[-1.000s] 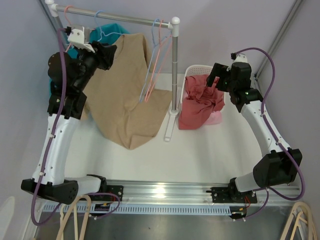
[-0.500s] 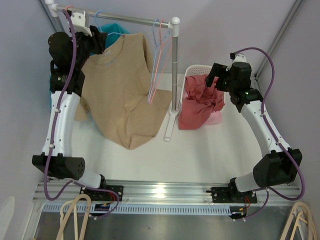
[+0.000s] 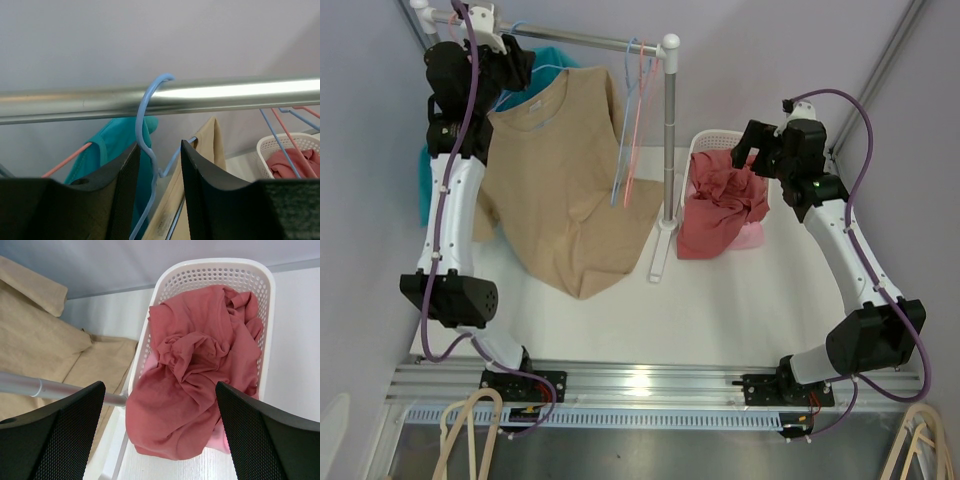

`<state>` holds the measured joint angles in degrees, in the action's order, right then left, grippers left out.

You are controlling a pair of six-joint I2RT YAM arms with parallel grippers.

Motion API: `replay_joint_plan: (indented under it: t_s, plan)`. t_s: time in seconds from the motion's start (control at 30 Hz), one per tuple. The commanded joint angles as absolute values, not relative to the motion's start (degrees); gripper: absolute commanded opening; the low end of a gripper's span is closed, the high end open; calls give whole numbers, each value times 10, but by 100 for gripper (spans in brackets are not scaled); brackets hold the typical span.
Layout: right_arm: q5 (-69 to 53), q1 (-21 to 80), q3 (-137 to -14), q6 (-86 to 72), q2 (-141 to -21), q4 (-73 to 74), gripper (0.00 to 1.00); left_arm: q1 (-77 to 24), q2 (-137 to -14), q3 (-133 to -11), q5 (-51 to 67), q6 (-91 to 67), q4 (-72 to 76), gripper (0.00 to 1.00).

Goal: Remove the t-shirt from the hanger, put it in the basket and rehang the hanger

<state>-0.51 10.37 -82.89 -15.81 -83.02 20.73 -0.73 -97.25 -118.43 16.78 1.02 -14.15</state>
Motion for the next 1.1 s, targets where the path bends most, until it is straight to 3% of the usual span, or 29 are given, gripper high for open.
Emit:
replay_joint_plan:
  t_s: [0.0,0.33,0.43,0.47,1.07]
  plan:
    - [-1,102,-859,-153,-824,200,97,-2,-991,-1224,183,-11,-146,42]
    - [-1,101,-861,-157,-827,200,97,-2,-1012,-1225,178,-7,-154,39]
    - [0,101,-862,-160,-830,200,97,-2,-1015,-1226,179,-7,-160,23]
    - [-1,102,-861,-162,-831,200,97,-2,-1016,-1227,178,-8,-161,1]
    - [-5,105,-854,-159,-826,201,97,-37,-1009,-1296,163,-76,-177,1]
